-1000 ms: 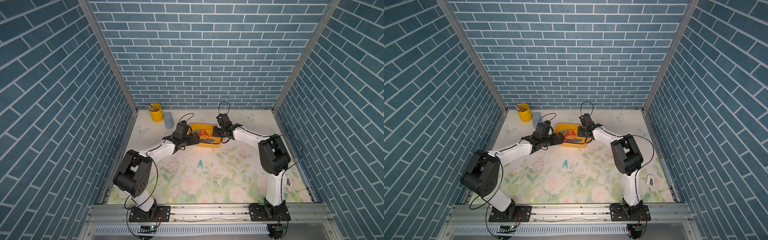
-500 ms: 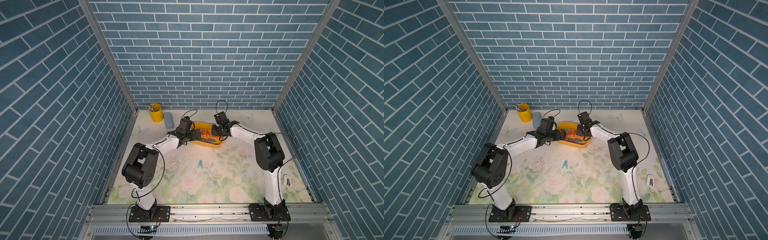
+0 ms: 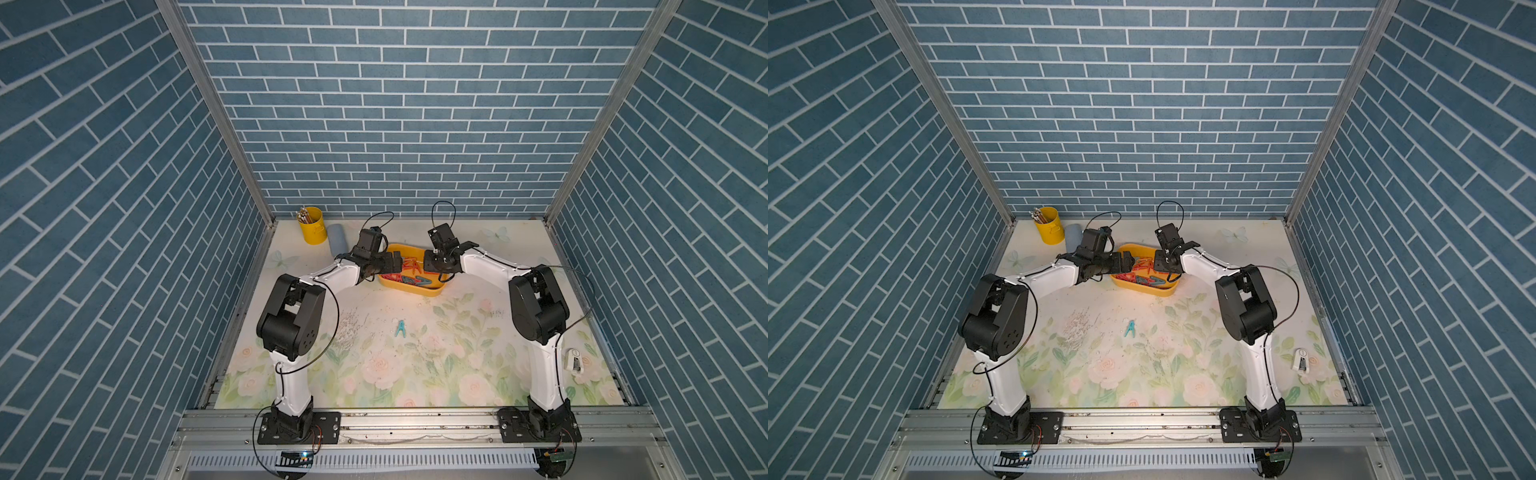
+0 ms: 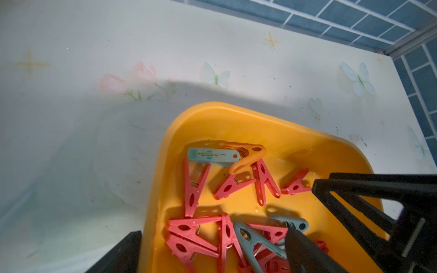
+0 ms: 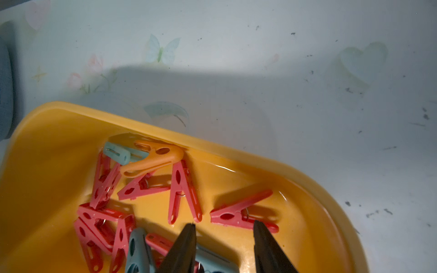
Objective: Take the clothespins out of the storage box
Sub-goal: Adjust the storage box at the center of the board, then pick up the clothespin from the storage box.
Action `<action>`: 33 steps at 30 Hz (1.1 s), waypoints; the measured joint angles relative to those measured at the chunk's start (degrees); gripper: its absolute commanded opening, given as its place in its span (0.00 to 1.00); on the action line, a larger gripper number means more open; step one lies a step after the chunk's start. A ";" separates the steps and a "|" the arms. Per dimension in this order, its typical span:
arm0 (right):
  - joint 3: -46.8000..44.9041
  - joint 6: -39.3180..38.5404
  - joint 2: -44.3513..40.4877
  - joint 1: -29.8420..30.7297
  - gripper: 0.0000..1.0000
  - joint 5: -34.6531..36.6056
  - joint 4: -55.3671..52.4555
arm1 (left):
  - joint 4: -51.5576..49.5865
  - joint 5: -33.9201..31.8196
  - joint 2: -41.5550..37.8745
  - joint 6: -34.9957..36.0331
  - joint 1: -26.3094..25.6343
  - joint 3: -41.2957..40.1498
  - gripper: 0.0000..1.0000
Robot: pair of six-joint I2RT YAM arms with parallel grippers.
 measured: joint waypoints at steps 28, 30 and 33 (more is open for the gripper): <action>1.60 8.83 1.79 -1.36 0.46 5.38 -1.44 | 9.29 2.40 -8.81 -10.80 -5.35 -14.40 1.00; 1.60 9.22 1.79 -1.51 0.45 5.86 -1.40 | 9.79 2.38 -9.27 -11.04 -5.35 -14.69 1.00; 1.60 9.86 1.92 -1.86 0.43 6.67 -0.98 | 10.27 2.38 -9.55 -11.43 -5.35 -15.41 1.00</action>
